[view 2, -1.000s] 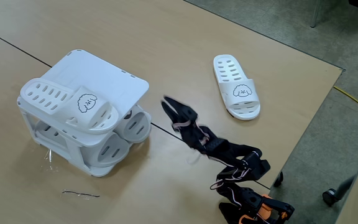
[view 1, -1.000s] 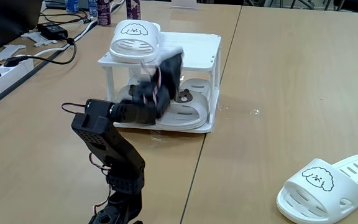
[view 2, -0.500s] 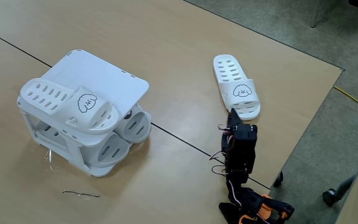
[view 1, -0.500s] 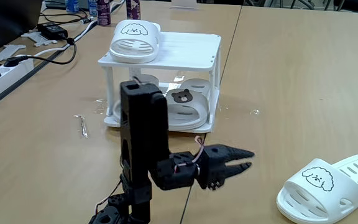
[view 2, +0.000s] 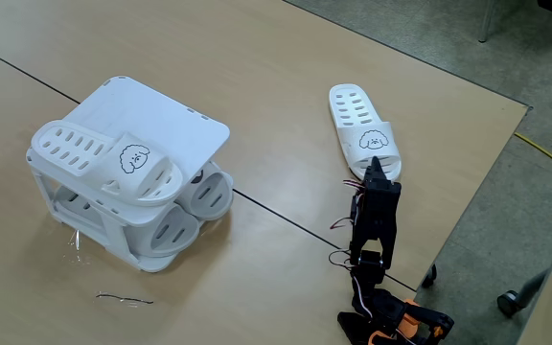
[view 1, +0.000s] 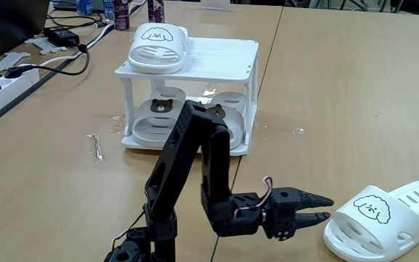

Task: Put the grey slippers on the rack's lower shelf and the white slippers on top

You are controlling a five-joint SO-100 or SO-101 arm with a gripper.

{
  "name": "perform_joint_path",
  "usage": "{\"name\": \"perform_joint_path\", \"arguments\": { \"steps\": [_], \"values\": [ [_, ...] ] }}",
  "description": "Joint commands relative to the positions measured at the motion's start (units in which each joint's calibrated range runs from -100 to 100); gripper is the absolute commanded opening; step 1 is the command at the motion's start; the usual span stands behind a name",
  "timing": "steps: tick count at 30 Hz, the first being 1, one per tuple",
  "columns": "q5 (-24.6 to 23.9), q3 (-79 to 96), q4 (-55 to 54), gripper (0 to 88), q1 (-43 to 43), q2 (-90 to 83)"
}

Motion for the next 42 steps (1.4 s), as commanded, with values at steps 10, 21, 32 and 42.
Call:
{"name": "perform_joint_path", "arguments": {
  "steps": [10, 21, 32, 42],
  "values": [
    [0.4, -20.3, -0.4, 27.0, 2.6, 9.2],
    [0.4, -41.4, 8.2, 27.1, 1.5, 17.3],
    [0.4, -53.3, 15.4, 30.7, -2.5, 22.2],
    [0.4, -55.1, 16.2, 9.1, -2.9, 23.9]
  ]
}}
